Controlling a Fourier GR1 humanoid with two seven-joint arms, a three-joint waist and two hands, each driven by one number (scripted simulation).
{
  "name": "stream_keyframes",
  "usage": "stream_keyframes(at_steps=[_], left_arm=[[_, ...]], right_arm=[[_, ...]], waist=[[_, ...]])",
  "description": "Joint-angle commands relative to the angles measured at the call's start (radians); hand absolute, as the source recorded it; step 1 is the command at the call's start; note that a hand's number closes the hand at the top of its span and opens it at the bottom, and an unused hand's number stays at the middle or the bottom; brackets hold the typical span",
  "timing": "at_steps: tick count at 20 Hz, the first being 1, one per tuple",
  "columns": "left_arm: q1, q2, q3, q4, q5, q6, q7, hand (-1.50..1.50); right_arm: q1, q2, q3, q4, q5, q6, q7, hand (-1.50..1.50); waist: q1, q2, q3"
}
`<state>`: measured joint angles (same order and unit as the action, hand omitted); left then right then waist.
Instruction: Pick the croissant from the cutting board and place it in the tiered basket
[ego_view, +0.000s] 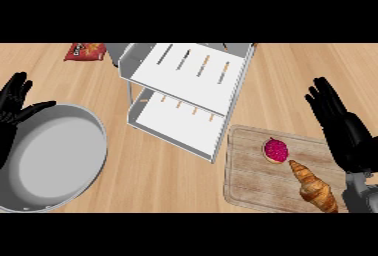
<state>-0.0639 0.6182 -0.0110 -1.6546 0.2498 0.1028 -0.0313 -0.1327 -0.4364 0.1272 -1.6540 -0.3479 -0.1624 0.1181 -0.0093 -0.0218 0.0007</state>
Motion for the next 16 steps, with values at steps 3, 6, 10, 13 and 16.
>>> stream_keyframes(at_steps=[3,6,10,13,16], left_arm=[[-0.006,-0.136,-0.106,0.043,-0.013,-0.024,-0.006,0.00],[-0.020,-0.247,-0.195,0.154,-0.026,-0.028,-0.054,0.00],[-0.040,-0.337,-0.254,0.255,-0.051,-0.022,-0.069,0.00],[0.003,-0.325,-0.233,0.258,-0.043,-0.078,-0.126,0.00],[0.004,-0.357,-0.247,0.278,-0.058,-0.047,-0.112,0.00]], right_arm=[[-0.014,0.051,0.063,0.027,0.032,0.064,-0.033,-1.50],[0.030,0.100,0.174,0.084,0.084,0.127,-0.139,-1.50],[0.097,0.195,0.201,0.125,0.130,0.045,-0.225,-1.50],[0.077,0.125,0.098,0.218,0.131,0.147,-0.430,-1.50],[0.127,0.012,0.127,-0.040,0.234,0.086,-0.306,-1.50]], waist=[[0.006,0.023,-0.001],[-0.003,0.031,-0.001],[-0.008,0.028,-0.001],[0.007,0.024,0.000],[-0.009,0.019,-0.002]])
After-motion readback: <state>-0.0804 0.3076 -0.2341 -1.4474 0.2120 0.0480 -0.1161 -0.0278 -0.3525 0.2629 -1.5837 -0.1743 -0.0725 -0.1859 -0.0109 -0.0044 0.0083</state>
